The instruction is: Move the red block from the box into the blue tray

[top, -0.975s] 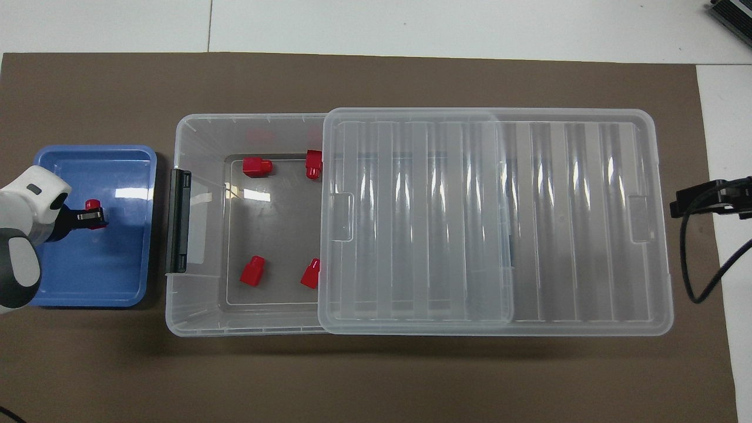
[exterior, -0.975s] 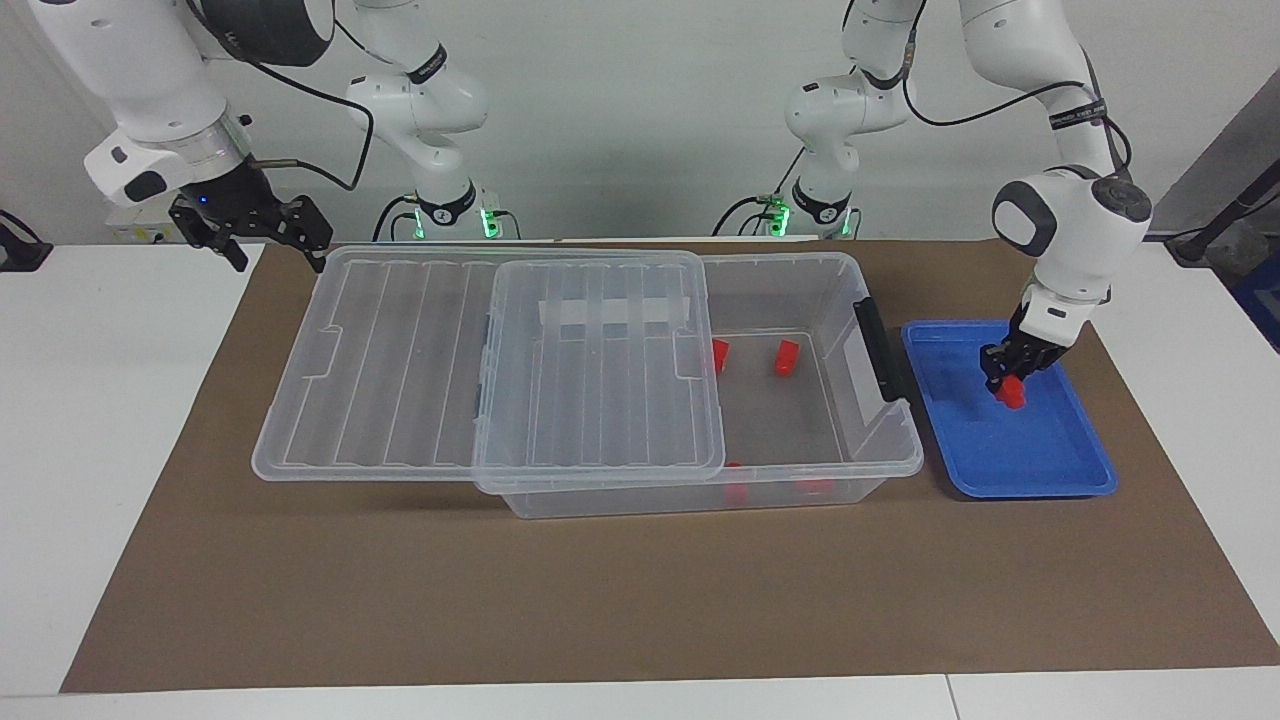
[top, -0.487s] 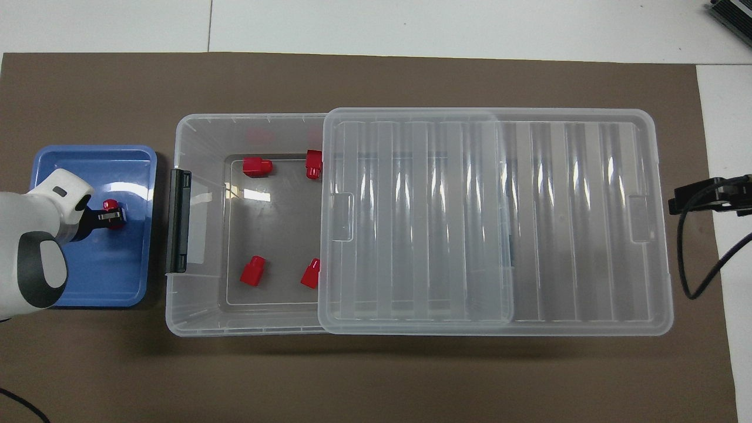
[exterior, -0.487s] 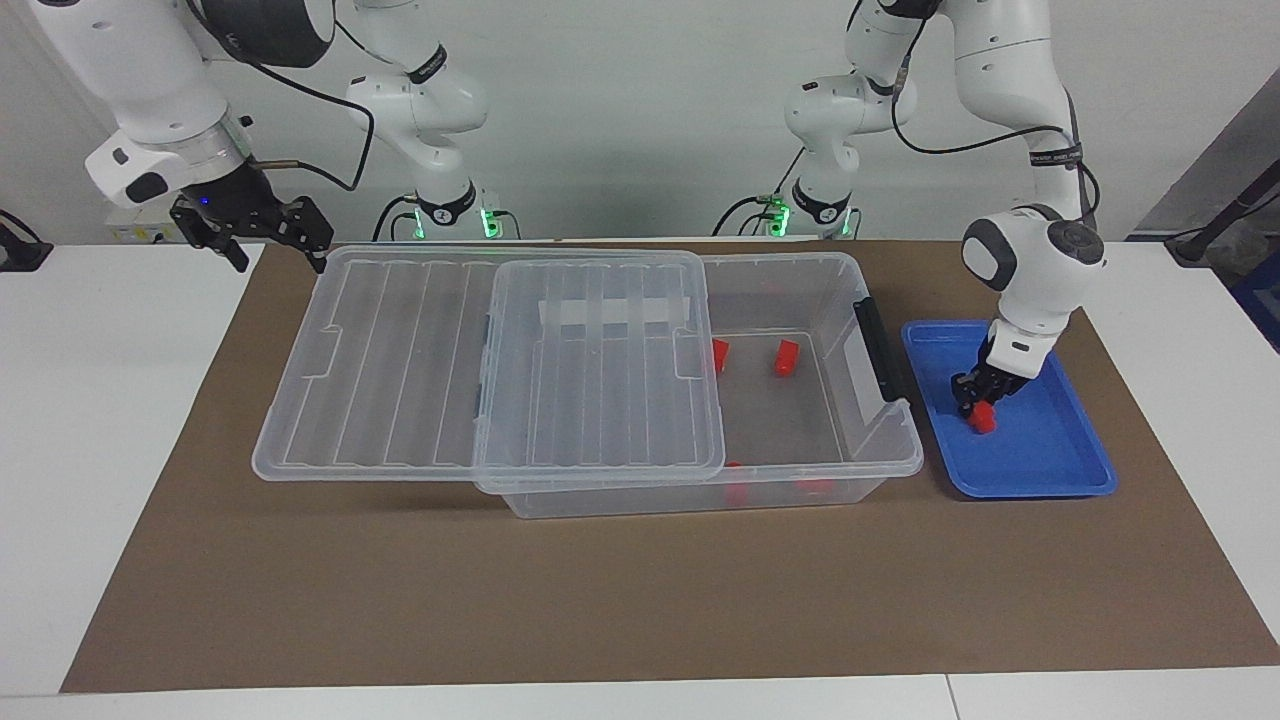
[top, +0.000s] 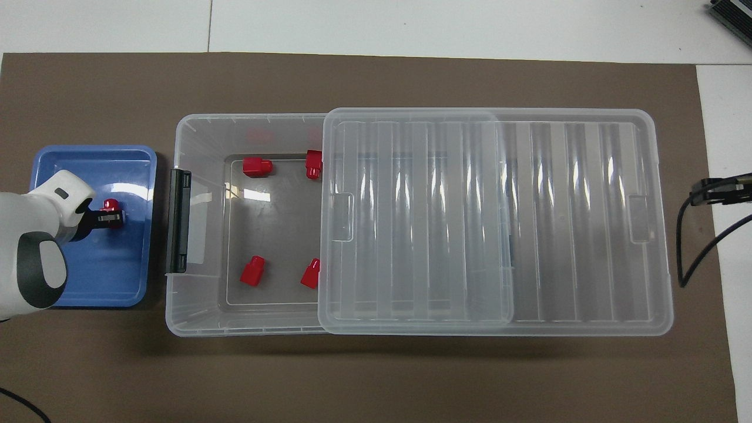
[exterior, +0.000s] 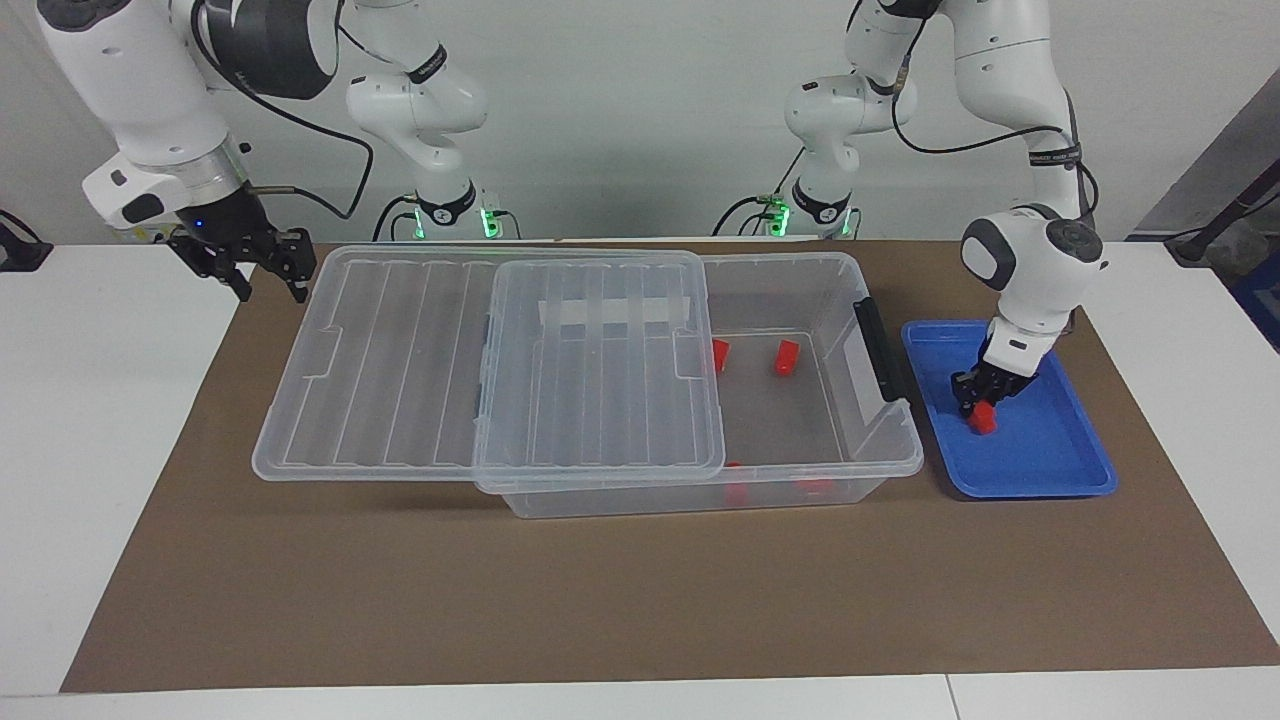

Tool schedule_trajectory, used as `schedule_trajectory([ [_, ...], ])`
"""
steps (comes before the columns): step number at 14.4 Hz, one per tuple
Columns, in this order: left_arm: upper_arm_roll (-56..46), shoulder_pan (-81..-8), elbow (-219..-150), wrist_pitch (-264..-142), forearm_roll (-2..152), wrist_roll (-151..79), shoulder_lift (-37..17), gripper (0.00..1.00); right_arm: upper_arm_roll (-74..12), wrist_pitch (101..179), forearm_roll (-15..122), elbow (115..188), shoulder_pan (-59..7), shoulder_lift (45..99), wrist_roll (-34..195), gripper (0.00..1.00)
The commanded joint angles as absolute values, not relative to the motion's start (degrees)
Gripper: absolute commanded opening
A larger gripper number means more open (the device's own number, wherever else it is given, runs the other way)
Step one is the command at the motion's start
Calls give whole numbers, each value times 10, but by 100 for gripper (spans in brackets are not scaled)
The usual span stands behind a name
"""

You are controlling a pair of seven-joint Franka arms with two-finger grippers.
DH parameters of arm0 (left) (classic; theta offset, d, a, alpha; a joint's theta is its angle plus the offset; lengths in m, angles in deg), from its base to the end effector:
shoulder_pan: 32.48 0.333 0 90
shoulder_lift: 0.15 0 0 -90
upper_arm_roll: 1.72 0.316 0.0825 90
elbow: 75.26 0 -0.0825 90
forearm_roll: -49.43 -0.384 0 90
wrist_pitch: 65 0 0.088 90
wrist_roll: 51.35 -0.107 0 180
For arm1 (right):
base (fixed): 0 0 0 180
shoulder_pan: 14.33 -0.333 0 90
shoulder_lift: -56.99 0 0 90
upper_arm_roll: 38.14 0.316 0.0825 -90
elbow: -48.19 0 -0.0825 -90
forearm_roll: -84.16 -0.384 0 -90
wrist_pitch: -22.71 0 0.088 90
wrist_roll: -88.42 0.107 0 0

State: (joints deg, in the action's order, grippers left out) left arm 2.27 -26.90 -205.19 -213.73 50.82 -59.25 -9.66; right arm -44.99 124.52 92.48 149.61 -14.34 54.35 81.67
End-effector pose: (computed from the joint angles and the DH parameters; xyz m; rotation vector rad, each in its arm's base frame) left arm 0.5424 0.0918 0.3018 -3.1088 -0.0730 -0.2512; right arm 0.5481 -0.0796 0.5738 2.9983 0.0366 0.0539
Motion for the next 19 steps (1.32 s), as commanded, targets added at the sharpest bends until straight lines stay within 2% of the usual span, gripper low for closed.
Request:
schedule_trajectory([
  [1,28,-276,-2067,-2149,517,-608,-98,0,-447,1322,977,1554,-116,536,776,0],
  [5,28,-276,-2067,-2150,517,-636,-98,0,-446,1395,980,1574,-90,579,783,0],
  [7,28,-276,-2064,-2150,517,-637,-98,33,-446,1427,975,1595,-97,580,801,0],
  [8,28,-275,-2063,-2149,517,-637,-99,79,-446,1446,973,1613,-99,580,806,0],
  [9,28,-275,-2062,-2146,517,-637,-98,100,-445,1453,971,1620,-104,579,807,0],
  [12,28,-276,-2058,-2128,517,-637,-93,100,-445,1454,946,1624,-112,580,806,0],
  [19,26,-276,-1990,-1977,517,-636,-49,100,-443,1455,915,1624,-136,581,802,0],
])
